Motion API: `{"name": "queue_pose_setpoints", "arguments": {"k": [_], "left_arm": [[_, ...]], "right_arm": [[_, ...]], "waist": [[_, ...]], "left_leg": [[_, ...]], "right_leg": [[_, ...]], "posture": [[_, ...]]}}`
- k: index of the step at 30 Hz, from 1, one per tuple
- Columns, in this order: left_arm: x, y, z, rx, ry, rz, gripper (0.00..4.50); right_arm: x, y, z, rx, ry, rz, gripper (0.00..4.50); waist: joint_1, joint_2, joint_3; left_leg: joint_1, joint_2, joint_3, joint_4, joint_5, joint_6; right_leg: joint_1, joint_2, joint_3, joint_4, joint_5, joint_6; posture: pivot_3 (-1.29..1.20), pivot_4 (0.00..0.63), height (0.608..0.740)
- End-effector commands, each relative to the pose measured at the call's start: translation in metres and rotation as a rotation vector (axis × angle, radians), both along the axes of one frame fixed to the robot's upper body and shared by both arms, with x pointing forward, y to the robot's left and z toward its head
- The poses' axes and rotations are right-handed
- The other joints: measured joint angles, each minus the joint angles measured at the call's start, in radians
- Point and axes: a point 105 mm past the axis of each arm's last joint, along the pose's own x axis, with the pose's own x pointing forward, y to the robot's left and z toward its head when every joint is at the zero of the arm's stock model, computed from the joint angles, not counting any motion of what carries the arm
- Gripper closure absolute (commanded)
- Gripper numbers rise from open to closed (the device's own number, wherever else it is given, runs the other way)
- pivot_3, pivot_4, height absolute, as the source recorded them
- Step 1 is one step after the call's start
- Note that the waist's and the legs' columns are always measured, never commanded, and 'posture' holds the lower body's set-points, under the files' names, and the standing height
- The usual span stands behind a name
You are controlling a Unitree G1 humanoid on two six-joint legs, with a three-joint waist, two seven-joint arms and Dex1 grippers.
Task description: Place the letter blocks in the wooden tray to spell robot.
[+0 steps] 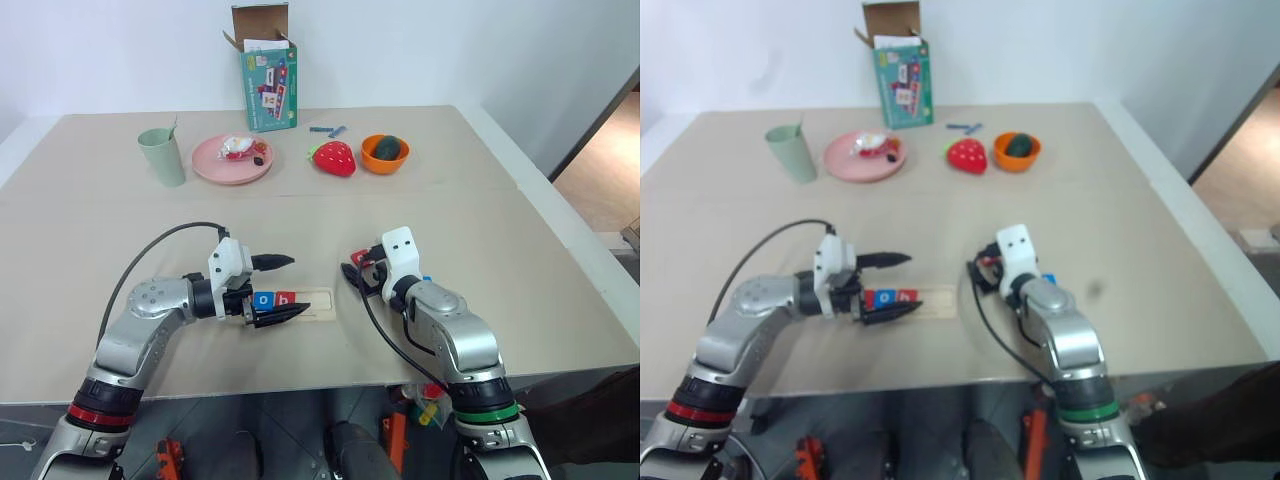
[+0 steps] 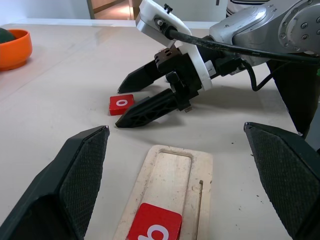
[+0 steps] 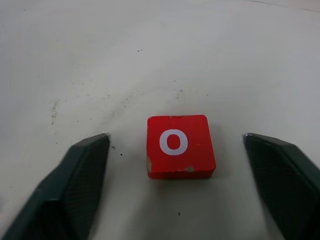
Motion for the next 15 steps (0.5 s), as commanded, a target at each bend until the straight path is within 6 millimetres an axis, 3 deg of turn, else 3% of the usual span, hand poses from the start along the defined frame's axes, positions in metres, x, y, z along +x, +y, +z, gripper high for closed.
{"name": "queue_pose_setpoints", "arguments": {"k": [1,6,10,15], "left_arm": [[-0.004,0.002,0.011,-0.007,-0.055,-0.003,0.0],[-0.005,0.001,0.009,0.001,-0.056,-0.008,0.0],[-0.006,0.001,0.007,0.007,-0.056,-0.015,0.0],[-0.008,0.001,0.005,0.016,-0.055,-0.02,0.0]], "right_arm": [[0.003,-0.001,0.004,0.012,-0.016,-0.003,1.54],[0.001,0.002,0.005,0.021,-0.019,-0.004,3.25],[-0.005,0.002,0.009,0.004,-0.042,-0.017,3.3],[-0.027,0.006,0.02,0.016,-0.07,-0.024,3.3]], "waist": [[0.0,0.0,0.0],[0.0,0.0,0.0],[0.001,0.0,0.0],[0.003,0.0,0.0]], "left_leg": [[0.0,0.0,0.0,0.0,0.0,0.0],[0.0,0.0,0.0,0.0,0.0,0.0],[0.0,0.0,0.0,0.0,0.0,0.0],[0.0,0.0,0.0,-0.001,0.0,0.0]], "right_leg": [[0.0,0.0,0.0,0.0,0.0,0.0],[0.0,0.0,0.0,0.0,0.0,0.0],[0.0,0.0,0.0,0.0,0.0,0.0],[-0.001,0.0,0.0,0.0,-0.001,0.0]], "posture": [[0.0,0.15,0.74],[0.0,0.15,0.74],[0.0,0.15,0.74],[0.0,0.15,0.74]]}}
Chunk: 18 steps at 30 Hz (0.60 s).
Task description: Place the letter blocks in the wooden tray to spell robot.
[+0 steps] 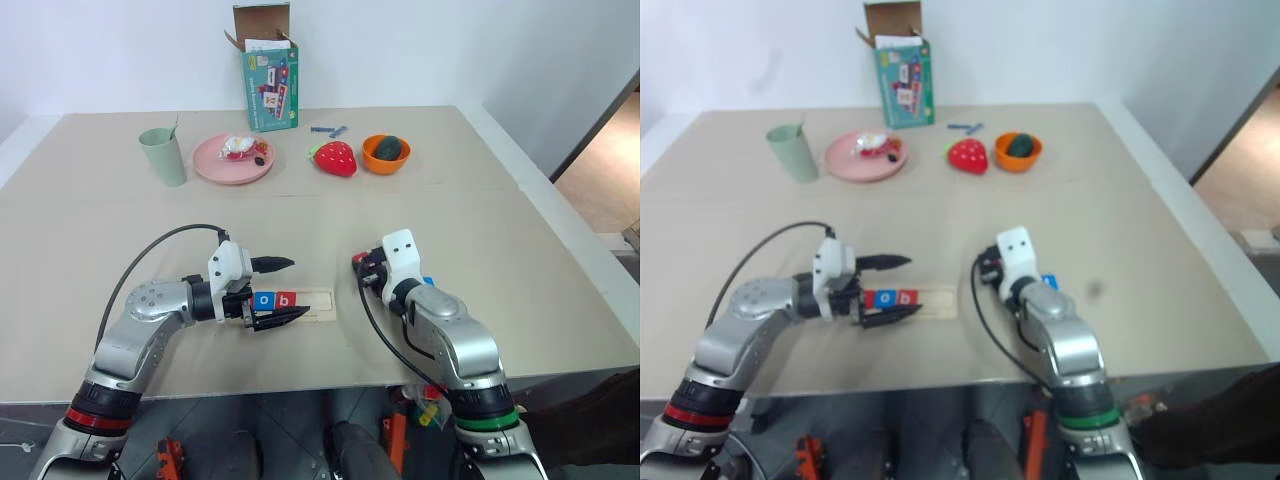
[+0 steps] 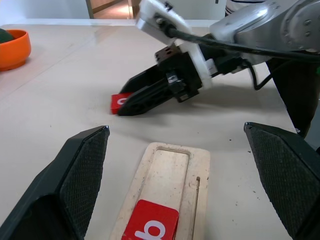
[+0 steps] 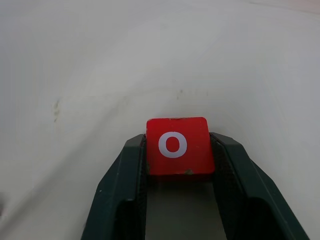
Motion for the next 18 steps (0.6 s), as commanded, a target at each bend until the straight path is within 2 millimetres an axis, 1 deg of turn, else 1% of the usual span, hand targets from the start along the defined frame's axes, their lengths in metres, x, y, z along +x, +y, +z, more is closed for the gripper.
{"name": "queue_pose_setpoints", "arguments": {"k": [1,6,12,18], "left_arm": [[-0.005,0.0,0.007,0.008,-0.047,-0.018,0.0],[-0.004,0.0,0.007,0.011,-0.048,-0.02,0.0],[-0.003,-0.001,0.006,0.015,-0.047,-0.03,0.0],[-0.004,0.0,0.004,0.029,-0.045,-0.041,0.0]], "right_arm": [[-0.018,0.008,0.023,0.018,-0.073,0.005,3.3],[-0.045,0.015,0.026,0.037,-0.048,-0.011,3.3],[-0.049,0.015,0.024,0.011,-0.019,-0.042,3.3],[-0.055,0.021,0.015,-0.006,0.037,-0.014,3.3]], "waist": [[0.0,0.0,0.0],[0.0,0.0,0.0],[0.0,0.0,0.0],[0.0,0.0,0.0]], "left_leg": [[0.0,0.0,0.0,0.0,0.0,0.0],[0.0,0.0,0.0,0.0,0.0,0.0],[0.0,0.0,0.0,0.001,0.001,-0.001],[0.0,0.0,-0.001,0.0,0.001,-0.001]], "right_leg": [[0.0,0.0,0.0,0.0,0.0,0.0],[0.0,0.0,0.0,0.0,0.0,0.0],[0.0,0.0,0.0,0.0,0.0,-0.002],[0.0,0.0,0.0,0.0,0.0,-0.001]], "posture": [[0.0,0.15,0.74],[0.0,0.15,0.74],[0.0,0.15,0.74],[0.0,0.15,0.74]]}}
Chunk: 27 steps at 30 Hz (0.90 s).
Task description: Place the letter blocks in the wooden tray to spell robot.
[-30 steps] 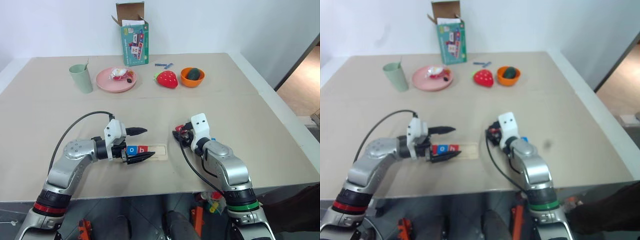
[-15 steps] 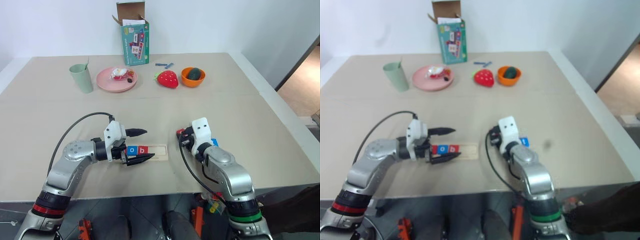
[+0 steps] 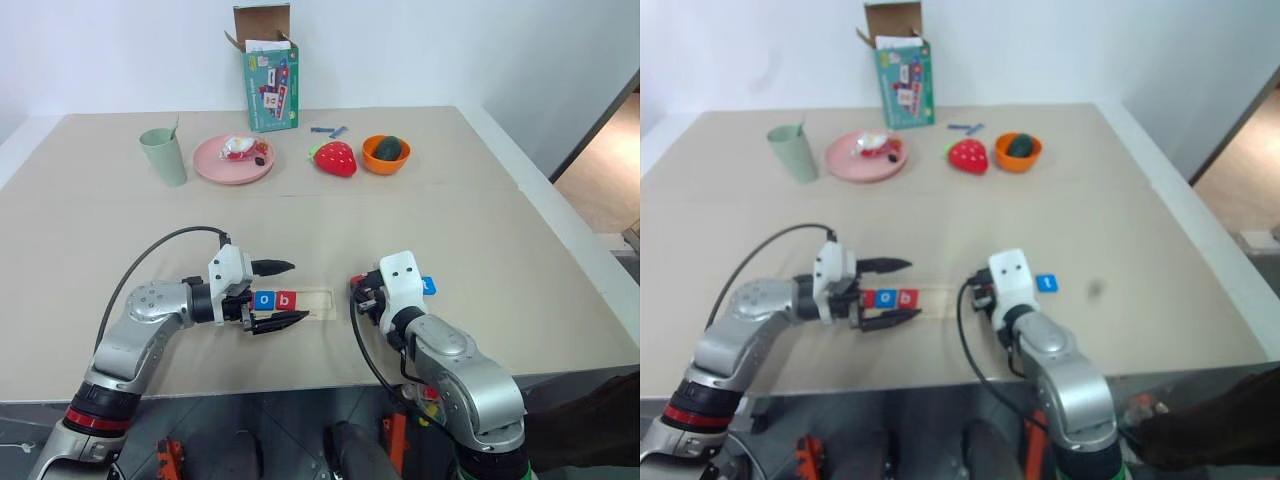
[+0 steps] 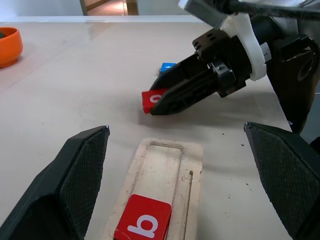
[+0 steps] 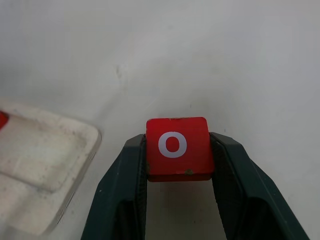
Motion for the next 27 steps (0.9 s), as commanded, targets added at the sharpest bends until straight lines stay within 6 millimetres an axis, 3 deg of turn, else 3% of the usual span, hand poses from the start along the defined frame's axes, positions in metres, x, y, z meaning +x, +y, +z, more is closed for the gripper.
{"name": "queue_pose_setpoints", "arguments": {"k": [1,7,10,15,16,22,27], "left_arm": [[0.0,0.001,0.008,0.003,-0.046,-0.008,0.0],[0.0,0.002,0.008,0.01,-0.048,-0.003,0.0],[-0.001,0.003,0.008,0.011,-0.049,0.001,0.0],[-0.002,0.005,0.007,0.018,-0.05,0.005,0.0],[-0.002,0.005,0.007,0.019,-0.05,0.004,0.0],[0.0,0.004,0.007,0.017,-0.054,0.001,0.0],[0.001,0.0,0.008,0.005,-0.057,-0.019,0.0]], "right_arm": [[-0.005,0.003,0.01,0.005,-0.028,0.017,3.3],[-0.006,0.006,0.006,0.025,-0.007,0.029,3.3],[-0.006,0.006,0.007,0.029,-0.014,0.029,1.89],[-0.008,0.002,0.02,0.034,-0.065,0.049,0.17],[-0.009,0.001,0.025,0.04,-0.076,0.067,0.03],[-0.008,-0.021,0.06,0.012,-0.152,0.266,0.03],[-0.001,-0.03,0.062,-0.091,-0.115,0.594,0.03]], "waist": [[0.0,0.0,0.0],[0.0,0.0,0.0],[0.0,0.0,0.0],[0.0,0.0,0.0],[0.0,0.0,0.0],[0.0,0.0,0.0],[0.0,-0.001,0.001]], "left_leg": [[0.0,0.0,0.0,0.0,0.0,0.0],[0.0,0.0,0.0,0.0,0.0,0.0],[0.0,0.0,0.0,0.0,0.0,0.0],[0.0,0.0,0.0,0.0,0.0,0.0],[0.0,0.0,0.0,0.0,0.0,0.0],[0.0,-0.001,0.0,0.001,0.0,0.0],[0.001,-0.001,0.0,0.001,0.0,0.001]], "right_leg": [[0.0,0.0,0.0,0.0,0.0,0.0],[0.0,0.0,0.0,0.0,0.0,0.0],[0.0,0.0,0.0,0.0,0.0,0.0],[0.0,0.0,0.0,0.0,0.0,0.0],[0.0,0.0,0.0,0.0,0.0,0.0],[0.001,0.0,0.0,-0.001,0.0,0.0],[0.002,0.0,0.0,-0.001,-0.002,-0.003]], "posture": [[0.0,0.15,0.74],[0.0,0.15,0.74],[0.0,0.15,0.74],[0.0,0.15,0.74],[0.0,0.15,0.74],[0.0,0.15,0.74],[0.0,0.15,0.74]]}}
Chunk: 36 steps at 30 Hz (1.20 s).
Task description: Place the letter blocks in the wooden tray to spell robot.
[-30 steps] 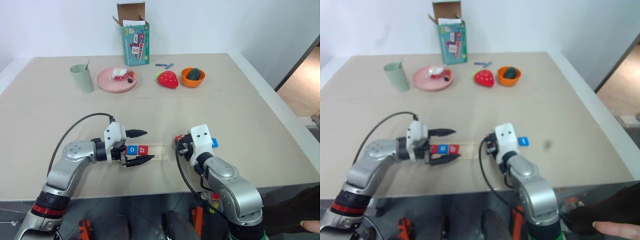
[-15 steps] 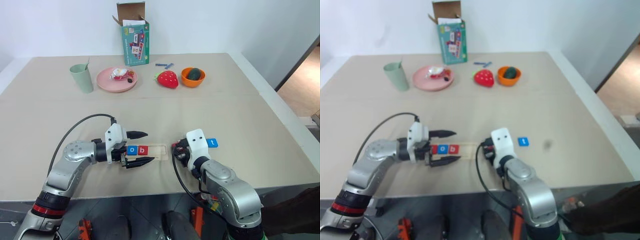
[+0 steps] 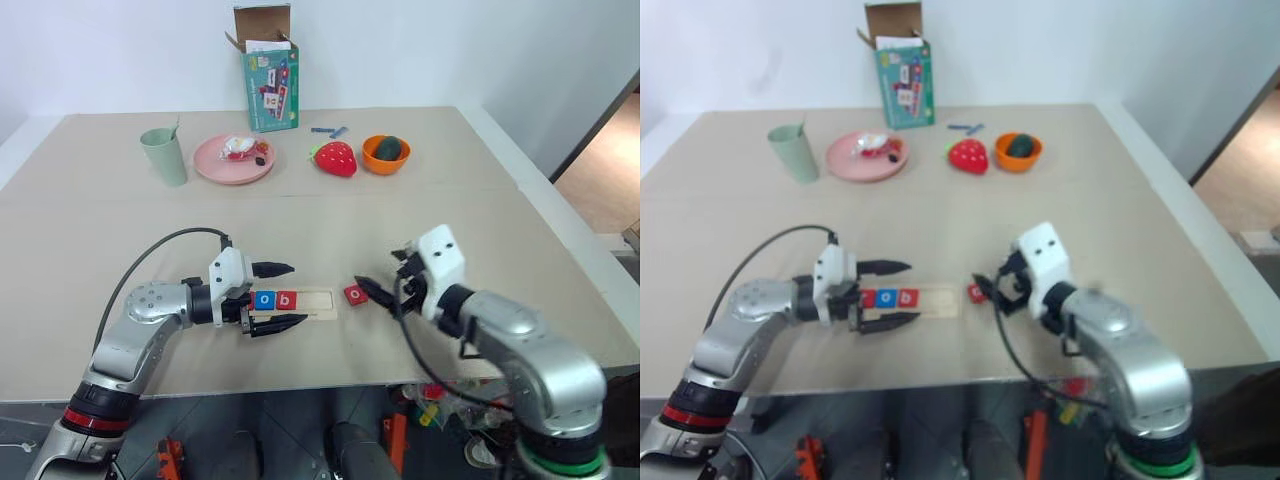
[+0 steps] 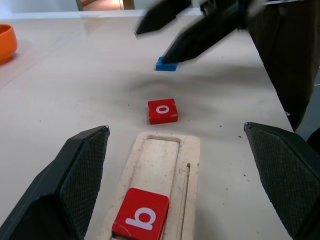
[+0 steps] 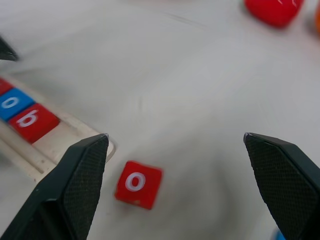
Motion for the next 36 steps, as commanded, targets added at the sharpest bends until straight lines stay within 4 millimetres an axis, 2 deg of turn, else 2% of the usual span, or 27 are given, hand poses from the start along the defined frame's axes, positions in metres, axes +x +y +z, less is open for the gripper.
{"name": "queue_pose_setpoints", "arguments": {"k": [1,6,10,16,24,30,31,35,36], "left_arm": [[-0.001,-0.002,0.009,-0.011,-0.045,-0.026,0.0],[-0.001,-0.002,0.009,-0.008,-0.049,-0.024,0.0],[-0.004,0.002,0.008,-0.003,-0.049,0.003,0.0],[-0.007,0.006,0.008,-0.002,-0.048,0.028,0.0],[-0.01,0.008,0.007,0.003,-0.047,0.051,0.0],[-0.009,0.009,0.008,0.008,-0.052,0.061,0.0],[-0.009,0.009,0.008,0.008,-0.053,0.062,0.0],[-0.009,0.008,0.008,0.009,-0.052,0.064,0.0],[-0.009,0.008,0.008,0.009,-0.052,0.065,0.0]], "right_arm": [[0.0,0.006,0.001,-0.04,0.004,0.271,0.03],[0.009,0.003,-0.009,-0.151,-0.008,0.485,0.03],[0.027,-0.001,-0.023,-0.248,-0.009,0.601,0.03],[0.042,0.0,-0.03,-0.285,-0.026,0.656,0.03],[0.038,0.01,-0.042,-0.274,0.004,0.719,0.03],[0.044,0.013,-0.045,-0.245,0.015,0.699,0.03],[0.045,0.013,-0.045,-0.237,0.017,0.692,0.27],[0.049,0.011,-0.049,-0.238,0.022,0.68,0.27],[0.05,0.011,-0.049,-0.238,0.024,0.68,0.53]], "waist": [[0.0,-0.001,0.0],[-0.003,-0.001,0.0],[-0.003,-0.001,0.001],[0.002,-0.002,0.002],[0.002,-0.001,0.002],[0.003,-0.001,0.002],[0.002,-0.001,0.002],[0.003,-0.001,0.002],[0.003,-0.001,0.002]], "left_leg": [[0.0,0.0,0.0,0.0,0.0,0.0],[0.0,0.0,0.0,-0.001,0.0,0.001],[0.0,0.0,0.0,0.0,-0.001,0.001],[0.0,0.0,0.0,0.0,0.0,0.001],[0.0,0.0,0.0,0.0,0.0,0.001],[0.0,0.0,0.001,0.0,0.0,0.001],[0.0,0.0,0.001,0.0,0.0,0.001],[0.0,0.0,0.0,0.0,0.0,0.001],[0.0,0.0,0.0,0.0,0.0,0.001]], "right_leg": [[0.0,0.0,0.0,0.0,0.0,0.0],[0.0,0.001,0.0,0.0,0.002,0.003],[0.0,0.0,0.0,0.0,0.002,0.004],[0.0,0.0,0.0,0.0,0.002,0.004],[0.0,0.0,0.0,0.0,0.002,0.004],[0.0,0.0,0.001,0.0,0.003,0.004],[0.0,0.0,0.001,0.0,0.003,0.004],[0.0,0.0,0.0,0.0,0.003,0.004],[0.0,0.0,0.0,0.0,0.003,0.004]], "posture": [[0.0,0.15,0.74],[0.0,0.15,0.74],[0.0,0.15,0.74],[0.0,0.15,0.74],[0.0,0.15,0.74],[0.0,0.15,0.74],[0.0,0.15,0.74],[0.0,0.15,0.74],[0.0,0.15,0.74]]}}
